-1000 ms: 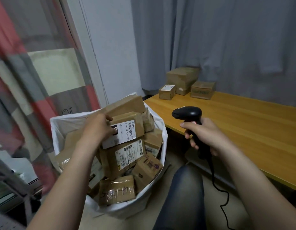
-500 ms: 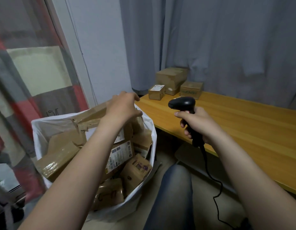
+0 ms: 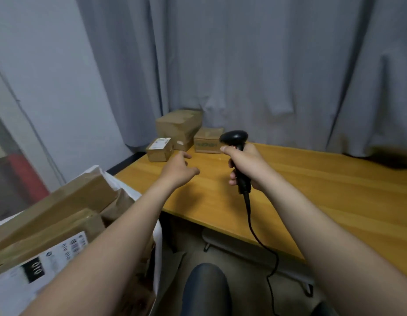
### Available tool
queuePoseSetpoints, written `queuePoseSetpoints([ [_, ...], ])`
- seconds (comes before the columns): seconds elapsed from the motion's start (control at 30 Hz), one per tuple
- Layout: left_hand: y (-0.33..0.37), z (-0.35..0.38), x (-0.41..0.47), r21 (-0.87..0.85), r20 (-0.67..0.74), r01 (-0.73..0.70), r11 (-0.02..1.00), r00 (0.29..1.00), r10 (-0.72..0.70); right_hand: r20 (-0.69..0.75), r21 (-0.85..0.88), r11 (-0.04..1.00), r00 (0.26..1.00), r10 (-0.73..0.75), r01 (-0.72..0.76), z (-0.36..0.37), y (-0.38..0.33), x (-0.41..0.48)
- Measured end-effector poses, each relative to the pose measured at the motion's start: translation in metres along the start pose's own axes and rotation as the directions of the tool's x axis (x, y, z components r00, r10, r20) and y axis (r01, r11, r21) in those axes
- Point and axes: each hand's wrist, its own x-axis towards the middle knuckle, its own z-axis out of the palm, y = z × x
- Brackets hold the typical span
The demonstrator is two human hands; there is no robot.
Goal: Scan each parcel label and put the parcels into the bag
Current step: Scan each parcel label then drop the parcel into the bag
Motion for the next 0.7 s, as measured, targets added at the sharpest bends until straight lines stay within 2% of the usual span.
queuePoseSetpoints([
  [0.33, -0.015, 0.071, 0.143, -0.100, 0.027, 0.075, 0.992, 0.997, -0.072, -0.158, -0.001, 0.997, 0.984, 0.081, -0.082, -0.035, 0.057, 0.132],
  [0.53, -0.025, 0.103, 0.238, -0.138, -0.041, 0.078, 0.987, 0.996, -0.085, -0.248, 0.054, 0.998, 0.968, 0.040, -0.027, -0.029, 0.090, 0.222],
  [0.63, -0.032, 0.125, 0.272, -0.238, -0.107, 0.087, 0.967, 0.988, -0.116, -0.257, 0.116, 0.992, 0.962, 0.086, -0.058, -0.022, 0.113, 0.263],
  [0.7, -0.039, 0.143, 0.288, -0.349, -0.148, 0.144, 0.926, 0.967, -0.206, -0.252, 0.183, 0.980, 0.960, 0.124, -0.078, -0.015, 0.132, 0.283],
])
